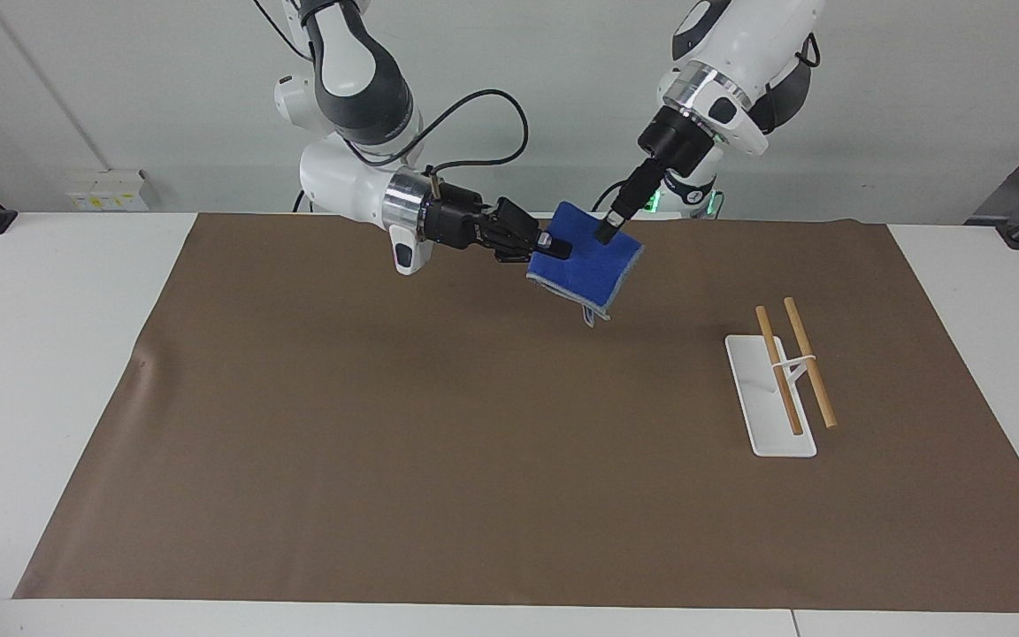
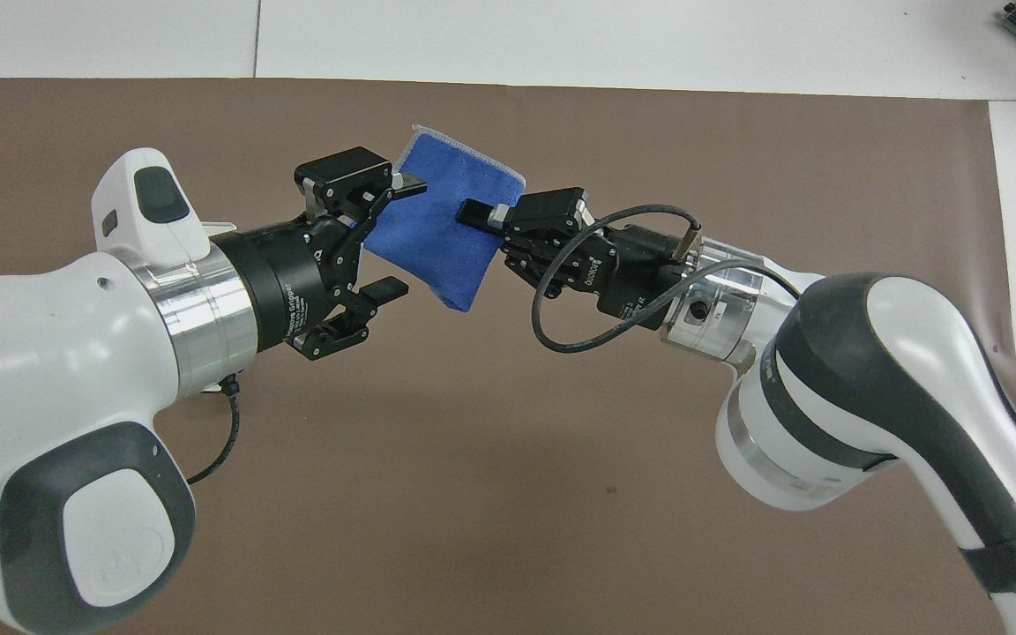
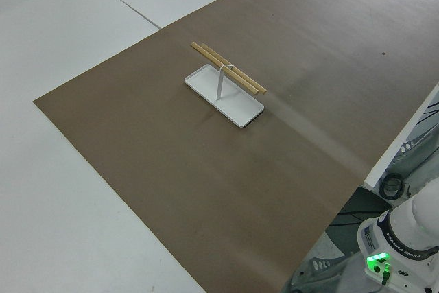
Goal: Right arm passes towel to left arm to hang
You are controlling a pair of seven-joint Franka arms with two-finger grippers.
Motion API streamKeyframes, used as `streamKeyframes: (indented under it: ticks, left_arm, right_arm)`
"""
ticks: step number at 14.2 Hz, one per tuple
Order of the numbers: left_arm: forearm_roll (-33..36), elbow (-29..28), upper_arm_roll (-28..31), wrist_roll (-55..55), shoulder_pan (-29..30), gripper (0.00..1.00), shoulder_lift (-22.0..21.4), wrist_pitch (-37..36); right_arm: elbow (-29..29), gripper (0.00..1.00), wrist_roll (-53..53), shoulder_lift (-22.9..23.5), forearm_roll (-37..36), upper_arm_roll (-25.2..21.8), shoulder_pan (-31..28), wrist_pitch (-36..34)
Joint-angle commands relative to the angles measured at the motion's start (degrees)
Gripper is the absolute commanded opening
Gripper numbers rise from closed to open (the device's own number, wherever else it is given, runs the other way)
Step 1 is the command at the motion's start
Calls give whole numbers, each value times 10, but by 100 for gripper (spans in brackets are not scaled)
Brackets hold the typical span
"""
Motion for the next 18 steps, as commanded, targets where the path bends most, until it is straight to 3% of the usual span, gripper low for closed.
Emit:
streamKeyframes:
  ticks: [1,7,8,12,14,15,18]
  left_arm:
    - [-9,-6,6,-1,-14,100,10,41]
    - [-7,-2,6,0,-29,100,15,70]
    - [-8,-2,6,0,-29,95,16,70]
    - [-9,0,7,-1,-21,29,18,71]
    - [-9,1,7,0,-20,8,18,70]
    - [-9,1,7,2,-20,0,18,71]
    - [-9,2,7,3,-15,0,21,70]
  right_arm:
    - [2,0,-23,-1,23,2,-1,1]
    - [0,0,-23,-2,23,2,-1,2]
    - [0,0,-23,-2,23,2,-1,2]
    - [0,0,-23,-2,23,2,-1,2]
    - [0,0,-23,-2,26,2,-1,3]
    - [0,0,-23,-2,26,2,-1,3]
    - [0,0,-23,-3,26,2,-1,6]
